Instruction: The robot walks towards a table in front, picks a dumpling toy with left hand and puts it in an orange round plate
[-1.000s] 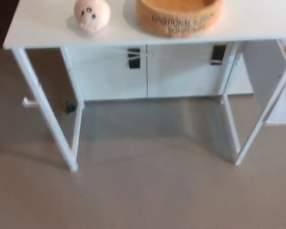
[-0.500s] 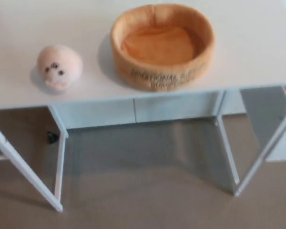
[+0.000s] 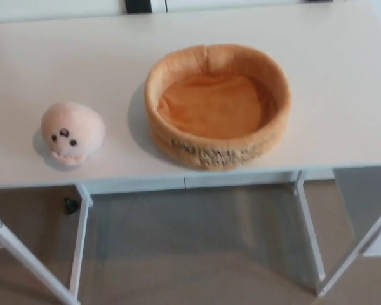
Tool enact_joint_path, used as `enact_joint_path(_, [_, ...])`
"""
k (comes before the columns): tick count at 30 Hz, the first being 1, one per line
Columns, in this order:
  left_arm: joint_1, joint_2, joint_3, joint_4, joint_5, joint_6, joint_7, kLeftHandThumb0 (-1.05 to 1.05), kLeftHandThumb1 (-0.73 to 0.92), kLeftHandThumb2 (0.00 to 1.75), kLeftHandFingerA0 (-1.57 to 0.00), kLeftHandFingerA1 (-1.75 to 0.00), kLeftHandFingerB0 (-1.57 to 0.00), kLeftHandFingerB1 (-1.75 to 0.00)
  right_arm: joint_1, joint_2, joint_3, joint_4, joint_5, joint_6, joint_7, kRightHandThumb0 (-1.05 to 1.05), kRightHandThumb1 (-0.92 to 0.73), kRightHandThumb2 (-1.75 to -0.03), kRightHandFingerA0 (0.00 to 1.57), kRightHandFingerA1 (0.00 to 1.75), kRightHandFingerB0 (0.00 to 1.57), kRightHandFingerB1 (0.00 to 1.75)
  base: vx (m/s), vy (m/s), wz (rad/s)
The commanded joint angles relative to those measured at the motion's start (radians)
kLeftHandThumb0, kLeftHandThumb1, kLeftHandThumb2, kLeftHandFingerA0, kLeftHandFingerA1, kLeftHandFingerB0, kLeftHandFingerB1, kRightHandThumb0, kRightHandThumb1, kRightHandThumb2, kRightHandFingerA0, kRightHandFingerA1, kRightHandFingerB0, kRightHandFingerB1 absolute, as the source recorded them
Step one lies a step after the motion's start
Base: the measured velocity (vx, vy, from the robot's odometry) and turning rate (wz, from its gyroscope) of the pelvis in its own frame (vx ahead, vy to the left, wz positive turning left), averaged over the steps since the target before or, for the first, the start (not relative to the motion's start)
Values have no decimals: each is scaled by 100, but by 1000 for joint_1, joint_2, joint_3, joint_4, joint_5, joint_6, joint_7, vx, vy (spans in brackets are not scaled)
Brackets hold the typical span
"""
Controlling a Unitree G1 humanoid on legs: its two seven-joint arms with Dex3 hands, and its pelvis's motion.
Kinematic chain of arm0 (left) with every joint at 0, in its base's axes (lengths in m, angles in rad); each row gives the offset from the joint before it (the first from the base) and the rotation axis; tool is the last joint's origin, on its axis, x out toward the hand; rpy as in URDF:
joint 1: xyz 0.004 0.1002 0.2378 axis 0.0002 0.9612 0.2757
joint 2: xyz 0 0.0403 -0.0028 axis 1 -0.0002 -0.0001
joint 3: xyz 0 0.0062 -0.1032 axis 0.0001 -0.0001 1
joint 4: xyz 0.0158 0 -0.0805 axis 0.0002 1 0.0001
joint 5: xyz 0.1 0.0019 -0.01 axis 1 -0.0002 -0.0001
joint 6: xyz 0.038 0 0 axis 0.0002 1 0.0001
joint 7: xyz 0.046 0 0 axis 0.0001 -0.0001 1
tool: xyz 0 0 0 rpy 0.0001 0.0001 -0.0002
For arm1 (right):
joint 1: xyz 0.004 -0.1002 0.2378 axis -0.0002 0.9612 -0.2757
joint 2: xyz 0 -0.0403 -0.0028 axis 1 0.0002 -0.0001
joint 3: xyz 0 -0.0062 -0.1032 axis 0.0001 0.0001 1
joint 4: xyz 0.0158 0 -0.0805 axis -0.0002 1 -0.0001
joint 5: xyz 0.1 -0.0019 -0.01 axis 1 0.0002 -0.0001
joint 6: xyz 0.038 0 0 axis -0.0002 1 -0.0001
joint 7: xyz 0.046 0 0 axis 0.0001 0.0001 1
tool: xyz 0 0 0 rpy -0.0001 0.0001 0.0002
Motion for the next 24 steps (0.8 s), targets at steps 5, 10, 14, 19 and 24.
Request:
enact_joint_path(5, [48, 9, -18, 2, 14, -6, 4, -42, 42, 72, -62, -57, -26, -43, 71, -1, -17, 18, 13, -11, -14, -33, -54, -57, 71, 51, 46, 36, 129, 100, 4])
enact_joint_path(10, [45, 7, -25, 1, 12, 0, -5, -34, 55, 57, -61, -52, -30, -33, 93, -9, -28, 8, 17, -33, -7, -43, -45, -75, 61, 60, 38, 47, 122, -63, 12])
enact_joint_path(14, [15, 13, -18, -9, 6, 10, -8, -33, 55, 57, -61, -51, -31, -32, 69, -3, -7, 11, -14, -25, -27, -47, -47, -77, 64, 59, 38, 47, 40, -291, 12])
enact_joint_path(19, [-17, 24, -11, -5, 3, 23, -15, -24, 37, 88, -51, -68, -12, -48, 61, 10, -35, 14, 17, -18, -12, -47, -46, -76, 61, 58, 36, 46, 43, -115, 2])
enact_joint_path(24, [-29, 33, -12, -12, 6, 18, -30, -33, 55, 57, -57, -45, -27, -31, 72, 12, -33, 17, 8, -25, -24, -48, -47, -77, 61, 57, 36, 46, 90, 46, -4])
